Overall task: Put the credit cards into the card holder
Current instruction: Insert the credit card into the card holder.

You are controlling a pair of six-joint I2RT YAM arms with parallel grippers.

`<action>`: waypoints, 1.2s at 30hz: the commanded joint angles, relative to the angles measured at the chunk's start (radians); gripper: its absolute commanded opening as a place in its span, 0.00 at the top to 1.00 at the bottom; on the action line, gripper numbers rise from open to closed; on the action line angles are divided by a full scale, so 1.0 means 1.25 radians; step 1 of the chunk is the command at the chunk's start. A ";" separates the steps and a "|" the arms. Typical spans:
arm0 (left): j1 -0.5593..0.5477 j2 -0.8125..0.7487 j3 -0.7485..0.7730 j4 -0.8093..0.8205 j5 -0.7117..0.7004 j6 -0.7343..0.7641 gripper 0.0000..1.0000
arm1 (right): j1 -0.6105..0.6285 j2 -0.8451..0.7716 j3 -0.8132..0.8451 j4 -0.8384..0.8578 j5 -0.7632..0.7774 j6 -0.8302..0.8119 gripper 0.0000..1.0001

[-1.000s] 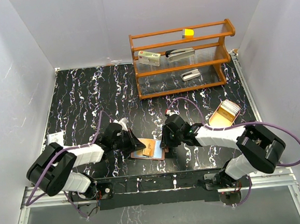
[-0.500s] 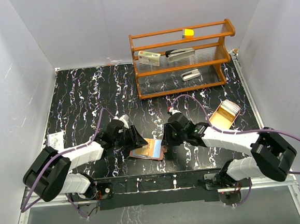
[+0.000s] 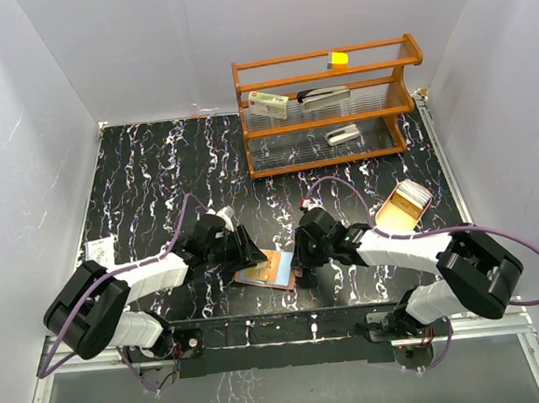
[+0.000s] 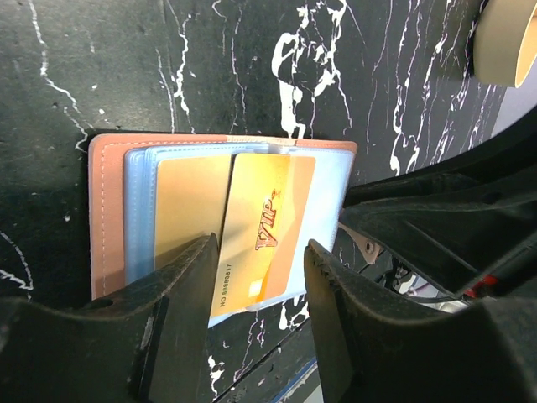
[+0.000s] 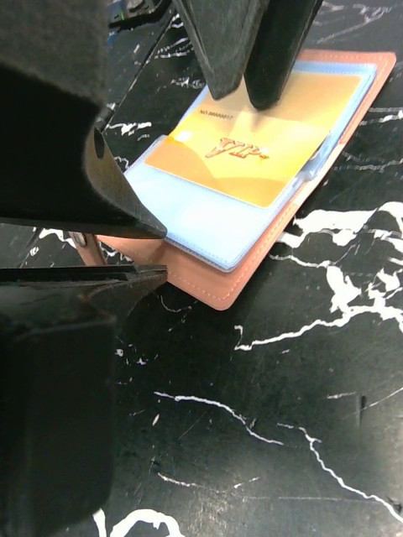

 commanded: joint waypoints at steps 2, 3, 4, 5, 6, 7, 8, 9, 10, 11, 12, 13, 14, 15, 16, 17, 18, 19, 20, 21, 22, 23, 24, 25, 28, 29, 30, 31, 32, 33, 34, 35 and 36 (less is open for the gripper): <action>-0.014 0.020 0.013 -0.003 0.011 0.004 0.55 | 0.005 0.015 -0.027 0.064 0.018 0.003 0.83; -0.015 0.029 0.016 0.001 0.017 0.000 0.55 | 0.005 0.015 -0.032 0.067 0.019 0.003 0.83; -0.017 0.040 0.019 0.007 0.023 -0.004 0.55 | 0.005 0.017 -0.035 0.068 0.022 0.004 0.83; -0.019 0.043 0.021 0.014 0.028 -0.008 0.55 | 0.005 0.017 -0.037 0.069 0.030 0.004 0.83; -0.023 0.045 0.023 0.019 0.030 -0.012 0.55 | 0.005 0.018 -0.041 0.070 0.034 0.003 0.83; -0.027 0.047 0.027 0.023 0.032 -0.015 0.55 | 0.005 0.017 -0.044 0.071 0.037 0.004 0.84; -0.031 0.051 0.030 0.026 0.034 -0.017 0.56 | 0.005 0.017 -0.047 0.074 0.039 0.004 0.84; -0.036 0.053 0.034 0.027 0.035 -0.019 0.56 | 0.005 0.017 -0.050 0.076 0.040 0.004 0.84; -0.040 0.056 0.039 0.027 0.034 -0.020 0.56 | 0.005 0.016 -0.053 0.080 0.042 0.004 0.84; -0.045 0.058 0.041 0.028 0.033 -0.021 0.57 | 0.005 0.016 -0.054 0.082 0.042 0.004 0.84; -0.051 0.059 0.044 0.030 0.030 -0.022 0.57 | 0.005 0.015 -0.056 0.085 0.043 0.004 0.84; -0.056 0.059 0.045 0.033 0.027 -0.024 0.58 | 0.005 0.015 -0.057 0.089 0.045 0.004 0.85; -0.061 0.060 0.046 0.037 0.025 -0.028 0.59 | 0.005 0.015 -0.059 0.091 0.046 0.004 0.85; -0.066 0.062 0.047 0.039 0.022 -0.030 0.59 | 0.005 0.014 -0.060 0.093 0.048 0.005 0.85; -0.071 0.064 0.048 0.043 0.019 -0.033 0.59 | 0.005 0.013 -0.062 0.096 0.049 0.004 0.85; -0.075 0.067 0.052 0.047 0.017 -0.035 0.60 | 0.005 0.014 -0.063 0.099 0.051 0.004 0.85; -0.079 0.071 0.055 0.049 0.014 -0.034 0.60 | 0.005 0.015 -0.065 0.104 0.052 0.003 0.85; -0.083 0.076 0.059 0.050 0.011 -0.035 0.61 | 0.005 0.016 -0.065 0.109 0.052 0.002 0.85; -0.088 0.084 0.064 0.051 0.008 -0.033 0.61 | 0.005 0.020 -0.065 0.113 0.052 -0.002 0.85; -0.091 0.091 0.066 0.054 0.007 -0.031 0.61 | 0.005 0.022 -0.062 0.116 0.052 -0.006 0.86; -0.091 0.096 0.069 0.056 0.005 -0.030 0.61 | 0.004 0.024 -0.058 0.116 0.056 -0.014 0.86; -0.093 0.100 0.073 0.055 0.002 -0.028 0.61 | 0.005 0.025 -0.053 0.111 0.064 -0.021 0.86; -0.093 0.101 0.075 0.054 -0.002 -0.027 0.61 | 0.005 0.025 -0.044 0.104 0.072 -0.028 0.86; -0.093 0.100 0.076 0.053 -0.005 -0.028 0.61 | 0.005 0.024 -0.035 0.094 0.079 -0.034 0.86; -0.093 0.091 0.088 0.027 -0.008 -0.033 0.61 | 0.005 0.010 -0.011 0.050 0.106 -0.047 0.84; -0.093 0.087 0.098 0.005 -0.009 -0.035 0.60 | 0.005 0.003 -0.005 0.035 0.113 -0.047 0.84; -0.093 0.083 0.109 -0.016 -0.012 -0.034 0.59 | 0.005 -0.008 0.000 0.022 0.121 -0.046 0.82; -0.093 0.077 0.117 -0.034 -0.015 -0.034 0.57 | 0.005 -0.019 0.004 0.010 0.124 -0.043 0.81; -0.093 0.068 0.124 -0.049 -0.022 -0.032 0.56 | 0.005 -0.030 0.007 -0.001 0.128 -0.040 0.79; -0.093 0.058 0.130 -0.061 -0.028 -0.030 0.55 | 0.005 -0.041 0.012 -0.013 0.131 -0.035 0.77; -0.093 0.049 0.132 -0.074 -0.034 -0.030 0.54 | 0.005 -0.052 0.016 -0.025 0.131 -0.032 0.76; -0.093 0.038 0.137 -0.088 -0.042 -0.030 0.53 | 0.005 -0.064 0.019 -0.032 0.130 -0.028 0.75; -0.092 0.030 0.140 -0.108 -0.049 -0.029 0.52 | 0.005 -0.074 0.025 -0.042 0.129 -0.025 0.74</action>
